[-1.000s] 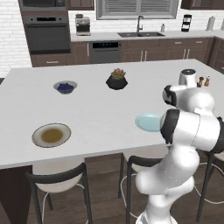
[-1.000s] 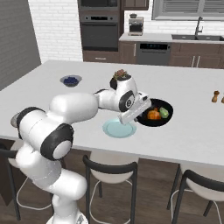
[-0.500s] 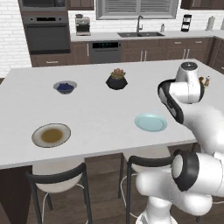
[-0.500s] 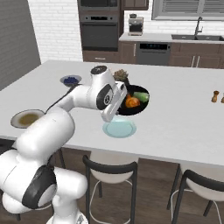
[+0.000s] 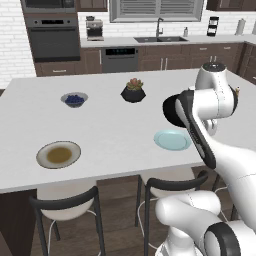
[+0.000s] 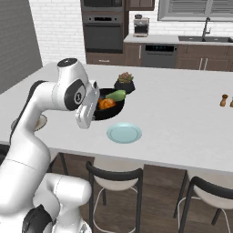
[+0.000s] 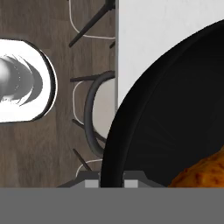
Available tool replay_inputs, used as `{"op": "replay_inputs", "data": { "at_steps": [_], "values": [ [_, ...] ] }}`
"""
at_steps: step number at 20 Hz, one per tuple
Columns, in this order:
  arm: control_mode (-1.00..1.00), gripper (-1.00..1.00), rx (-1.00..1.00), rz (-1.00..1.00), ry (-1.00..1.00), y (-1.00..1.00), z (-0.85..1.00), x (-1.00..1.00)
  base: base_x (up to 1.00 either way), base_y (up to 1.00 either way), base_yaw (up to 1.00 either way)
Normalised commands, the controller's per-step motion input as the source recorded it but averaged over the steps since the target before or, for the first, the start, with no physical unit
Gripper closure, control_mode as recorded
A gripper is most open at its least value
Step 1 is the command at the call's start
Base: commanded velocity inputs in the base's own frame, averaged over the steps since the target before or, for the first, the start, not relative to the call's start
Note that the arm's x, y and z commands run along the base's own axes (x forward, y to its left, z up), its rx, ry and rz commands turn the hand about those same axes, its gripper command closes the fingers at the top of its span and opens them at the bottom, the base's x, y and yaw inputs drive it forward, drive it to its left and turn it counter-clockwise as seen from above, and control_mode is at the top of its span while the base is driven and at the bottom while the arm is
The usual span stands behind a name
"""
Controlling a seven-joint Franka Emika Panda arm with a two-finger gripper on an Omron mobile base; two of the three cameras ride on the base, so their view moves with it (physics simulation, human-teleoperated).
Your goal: Pick the chicken drumstick and corn from their plates and place them in the bowl. Then put the bowl in the fridge.
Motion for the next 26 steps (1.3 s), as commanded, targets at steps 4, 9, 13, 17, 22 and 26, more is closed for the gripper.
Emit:
{"op": "replay_inputs", "data": {
  "at_steps": [4, 9, 13, 17, 22, 26],
  "values": [
    [-1.00, 1.00, 0.03, 0.02, 0.04, 0.05, 0.56, -0.99, 0.00, 0.00, 0.00],
    [-1.00, 1.00, 0.05, 0.00, 0.00, -0.05, 0.41, -0.96, 0.00, 0.00, 0.00],
    [-1.00, 1.00, 0.00, 0.00, 0.02, 0.01, 0.16, -0.55, 0.00, 0.00, 0.00],
    [-1.00, 1.00, 0.00, 0.00, 0.07, 0.01, 0.15, -0.10, 0.00, 0.00, 0.00],
    [-1.00, 1.00, 0.03, 0.00, 0.11, 0.00, 0.02, 0.03, 0.00, 0.00, 0.00],
    [-1.00, 1.00, 0.07, 0.00, 0.15, 0.00, 0.00, 0.00, 0.00, 0.00, 0.00]
  ]
}}
